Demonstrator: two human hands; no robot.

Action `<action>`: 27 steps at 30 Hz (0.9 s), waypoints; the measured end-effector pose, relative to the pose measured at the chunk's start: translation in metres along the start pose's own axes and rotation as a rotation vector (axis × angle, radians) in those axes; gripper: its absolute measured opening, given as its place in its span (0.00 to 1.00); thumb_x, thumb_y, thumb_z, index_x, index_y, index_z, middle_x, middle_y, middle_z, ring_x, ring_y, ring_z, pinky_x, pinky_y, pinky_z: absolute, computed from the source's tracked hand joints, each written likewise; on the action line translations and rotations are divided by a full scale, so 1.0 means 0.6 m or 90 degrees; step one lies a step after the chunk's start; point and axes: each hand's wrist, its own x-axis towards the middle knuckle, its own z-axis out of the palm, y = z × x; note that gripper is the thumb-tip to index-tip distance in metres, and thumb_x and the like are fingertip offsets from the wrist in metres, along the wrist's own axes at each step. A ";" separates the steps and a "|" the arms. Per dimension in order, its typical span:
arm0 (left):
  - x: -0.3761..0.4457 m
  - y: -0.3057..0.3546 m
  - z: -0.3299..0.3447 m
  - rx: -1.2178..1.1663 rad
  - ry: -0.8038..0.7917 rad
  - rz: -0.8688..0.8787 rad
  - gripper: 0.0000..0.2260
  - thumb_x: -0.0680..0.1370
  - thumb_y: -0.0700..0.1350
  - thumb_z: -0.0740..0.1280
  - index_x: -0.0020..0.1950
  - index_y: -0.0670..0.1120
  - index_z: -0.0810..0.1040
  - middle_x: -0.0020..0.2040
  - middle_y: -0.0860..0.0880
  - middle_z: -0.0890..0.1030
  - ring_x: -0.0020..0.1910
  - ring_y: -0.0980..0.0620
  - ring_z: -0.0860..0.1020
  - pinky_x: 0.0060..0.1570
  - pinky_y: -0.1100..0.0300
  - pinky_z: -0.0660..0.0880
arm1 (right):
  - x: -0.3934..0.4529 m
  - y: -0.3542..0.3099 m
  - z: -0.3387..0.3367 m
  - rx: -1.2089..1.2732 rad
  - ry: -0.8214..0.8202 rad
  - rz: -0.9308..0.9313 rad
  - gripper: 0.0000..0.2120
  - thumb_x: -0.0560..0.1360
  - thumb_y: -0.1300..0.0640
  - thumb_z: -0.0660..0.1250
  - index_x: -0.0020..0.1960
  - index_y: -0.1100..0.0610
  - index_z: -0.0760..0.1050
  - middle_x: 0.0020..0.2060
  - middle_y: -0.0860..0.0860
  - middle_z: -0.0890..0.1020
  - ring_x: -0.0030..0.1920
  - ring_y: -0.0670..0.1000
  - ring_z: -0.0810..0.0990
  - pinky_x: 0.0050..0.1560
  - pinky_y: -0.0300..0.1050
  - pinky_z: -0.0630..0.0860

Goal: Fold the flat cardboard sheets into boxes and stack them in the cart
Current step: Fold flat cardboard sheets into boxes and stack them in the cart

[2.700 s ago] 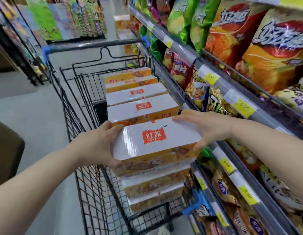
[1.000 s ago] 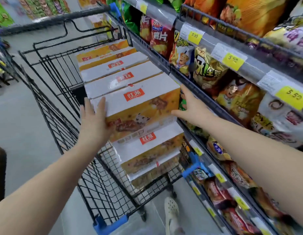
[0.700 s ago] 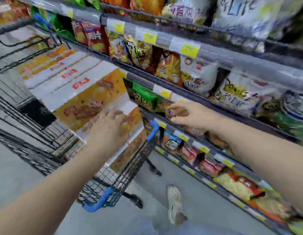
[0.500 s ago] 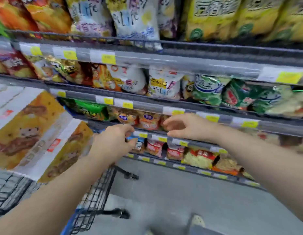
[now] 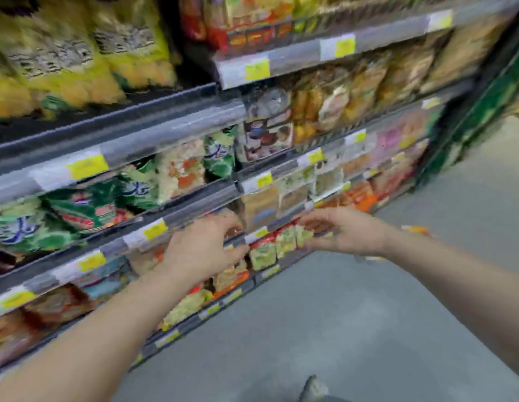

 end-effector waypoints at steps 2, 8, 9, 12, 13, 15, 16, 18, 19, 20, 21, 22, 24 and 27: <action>0.061 0.083 0.019 0.027 -0.012 0.069 0.18 0.74 0.55 0.63 0.63 0.54 0.72 0.62 0.53 0.76 0.61 0.50 0.73 0.54 0.55 0.73 | -0.038 0.088 -0.038 0.022 0.037 0.047 0.20 0.73 0.53 0.67 0.64 0.56 0.71 0.59 0.52 0.78 0.58 0.46 0.76 0.56 0.34 0.67; 0.172 0.274 0.063 0.153 -0.052 0.232 0.19 0.75 0.56 0.60 0.65 0.55 0.67 0.65 0.53 0.72 0.64 0.50 0.70 0.55 0.56 0.72 | -0.143 0.284 -0.099 0.086 0.135 0.180 0.19 0.74 0.55 0.67 0.64 0.56 0.72 0.56 0.51 0.80 0.54 0.46 0.77 0.49 0.29 0.66; 0.192 0.314 0.073 0.184 -0.055 0.268 0.19 0.75 0.57 0.59 0.65 0.55 0.67 0.64 0.54 0.72 0.64 0.50 0.70 0.54 0.56 0.72 | -0.168 0.320 -0.107 0.096 0.161 0.204 0.19 0.74 0.55 0.66 0.64 0.55 0.72 0.56 0.51 0.80 0.56 0.48 0.77 0.52 0.32 0.67; 0.235 0.396 0.090 0.220 -0.063 0.339 0.19 0.75 0.58 0.58 0.66 0.55 0.66 0.64 0.55 0.71 0.64 0.52 0.70 0.52 0.57 0.71 | -0.226 0.384 -0.117 0.125 0.212 0.290 0.18 0.75 0.55 0.64 0.64 0.56 0.71 0.57 0.52 0.79 0.59 0.50 0.76 0.54 0.34 0.66; 0.248 0.420 0.092 0.223 -0.078 0.359 0.19 0.75 0.58 0.59 0.65 0.55 0.66 0.64 0.55 0.71 0.64 0.52 0.70 0.52 0.58 0.71 | -0.241 0.403 -0.118 0.142 0.233 0.309 0.18 0.76 0.56 0.63 0.64 0.57 0.71 0.57 0.52 0.79 0.59 0.50 0.76 0.52 0.33 0.65; 0.279 0.472 0.102 0.214 -0.116 0.394 0.19 0.75 0.57 0.60 0.65 0.55 0.67 0.64 0.55 0.72 0.64 0.53 0.70 0.53 0.58 0.71 | -0.274 0.440 -0.118 0.171 0.266 0.362 0.17 0.76 0.57 0.62 0.65 0.56 0.70 0.58 0.53 0.79 0.59 0.50 0.76 0.50 0.34 0.65; 0.296 0.494 0.106 0.189 -0.146 0.399 0.20 0.74 0.57 0.61 0.65 0.55 0.68 0.63 0.54 0.73 0.63 0.53 0.71 0.54 0.58 0.71 | -0.288 0.455 -0.119 0.183 0.277 0.388 0.17 0.76 0.57 0.62 0.65 0.55 0.70 0.58 0.52 0.79 0.59 0.51 0.76 0.49 0.34 0.65; 0.333 0.543 0.119 0.091 -0.229 0.412 0.21 0.72 0.57 0.65 0.63 0.51 0.72 0.62 0.52 0.76 0.60 0.53 0.73 0.57 0.58 0.71 | -0.315 0.488 -0.123 0.198 0.307 0.428 0.16 0.76 0.58 0.62 0.64 0.54 0.71 0.57 0.52 0.79 0.59 0.50 0.76 0.45 0.32 0.63; 0.350 0.566 0.123 0.050 -0.265 0.418 0.21 0.71 0.56 0.67 0.63 0.50 0.73 0.61 0.51 0.77 0.59 0.53 0.74 0.57 0.61 0.71 | -0.325 0.503 -0.125 0.200 0.316 0.445 0.16 0.76 0.58 0.63 0.64 0.54 0.71 0.57 0.51 0.79 0.59 0.50 0.76 0.46 0.32 0.63; 0.367 0.589 0.129 0.030 -0.292 0.434 0.21 0.72 0.54 0.68 0.63 0.49 0.73 0.61 0.50 0.77 0.59 0.53 0.75 0.56 0.63 0.69 | -0.334 0.517 -0.130 0.204 0.320 0.463 0.17 0.76 0.58 0.63 0.64 0.54 0.71 0.57 0.52 0.79 0.59 0.50 0.76 0.48 0.32 0.64; 0.390 0.618 0.137 0.030 -0.316 0.457 0.20 0.73 0.51 0.68 0.63 0.49 0.73 0.61 0.50 0.77 0.59 0.53 0.75 0.54 0.65 0.68 | -0.344 0.537 -0.136 0.206 0.331 0.484 0.17 0.76 0.58 0.63 0.64 0.54 0.71 0.58 0.52 0.79 0.59 0.50 0.76 0.49 0.32 0.64; 0.410 0.639 0.146 0.044 -0.325 0.483 0.20 0.73 0.50 0.68 0.64 0.48 0.72 0.61 0.50 0.76 0.59 0.53 0.74 0.53 0.65 0.67 | -0.350 0.552 -0.142 0.213 0.339 0.505 0.17 0.76 0.57 0.63 0.65 0.54 0.70 0.58 0.52 0.78 0.59 0.50 0.76 0.50 0.32 0.64; 0.459 0.687 0.163 0.061 -0.324 0.532 0.21 0.73 0.49 0.68 0.65 0.49 0.71 0.63 0.50 0.75 0.60 0.53 0.73 0.54 0.65 0.67 | -0.359 0.591 -0.159 0.226 0.353 0.544 0.18 0.76 0.56 0.64 0.65 0.53 0.69 0.59 0.51 0.78 0.60 0.49 0.75 0.51 0.32 0.65; 0.549 0.751 0.192 0.081 -0.305 0.592 0.22 0.73 0.50 0.67 0.66 0.49 0.70 0.65 0.50 0.73 0.63 0.53 0.71 0.61 0.62 0.67 | -0.357 0.657 -0.192 0.247 0.391 0.583 0.20 0.74 0.55 0.66 0.65 0.52 0.69 0.59 0.50 0.78 0.60 0.47 0.75 0.49 0.30 0.64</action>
